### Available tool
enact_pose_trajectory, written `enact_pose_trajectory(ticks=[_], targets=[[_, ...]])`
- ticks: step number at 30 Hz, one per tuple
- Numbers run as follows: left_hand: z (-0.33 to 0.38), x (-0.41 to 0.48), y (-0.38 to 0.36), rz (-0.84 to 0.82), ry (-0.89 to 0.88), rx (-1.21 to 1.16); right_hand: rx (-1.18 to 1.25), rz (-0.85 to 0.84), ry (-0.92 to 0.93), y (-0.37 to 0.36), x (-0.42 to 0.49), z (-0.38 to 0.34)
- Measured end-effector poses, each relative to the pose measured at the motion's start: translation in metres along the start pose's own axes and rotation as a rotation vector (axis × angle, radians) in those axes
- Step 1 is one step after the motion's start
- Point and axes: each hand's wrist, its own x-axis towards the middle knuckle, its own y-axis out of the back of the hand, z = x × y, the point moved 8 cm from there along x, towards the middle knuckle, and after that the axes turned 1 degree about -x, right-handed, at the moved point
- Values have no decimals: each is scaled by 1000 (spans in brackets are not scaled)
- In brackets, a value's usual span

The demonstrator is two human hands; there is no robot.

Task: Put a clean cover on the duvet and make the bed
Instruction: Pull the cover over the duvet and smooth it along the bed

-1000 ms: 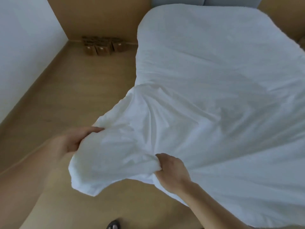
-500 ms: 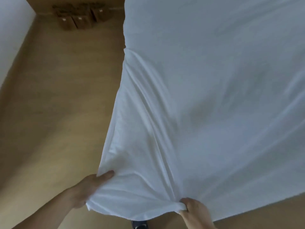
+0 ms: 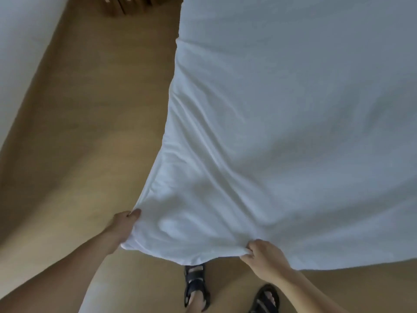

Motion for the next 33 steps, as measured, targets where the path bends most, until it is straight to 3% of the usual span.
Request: enact_pose_trajectory(ticks=[3,5,8,12,16,20,23,25,27,30,33], targets=[[1,5,-9,-30,-3,-36,-17,-34,79,3,16,-18],[0,3,-25,-155,23,-51,-46,-16,141,15,28,-41],[17,6,-43,-307,-1,-31,28,393,200,73,49,-81],[83,43,-39,-216,-96,-192,-49,835,214,140,75,-119],[144,90,-42,-173,-90,-424,-270,931,167,154,108,-125],[177,121,-47,-146,-116,-478,-391,1044,216,160,120,-138],[203,125,-62,-301,-207,-417,-301,1118,323,168,115,-157],[215,118,-75,-429,-163,-501,-229,1096,286,172,122,-167],[223,128,-64,-254,-195,-575,-201,1051,203,176,134,-175],[186,129,16,287,-250,-505,-179,955,128,175,150,-179],[124,126,83,425,-242,-638,-187,932,123,170,147,-184]])
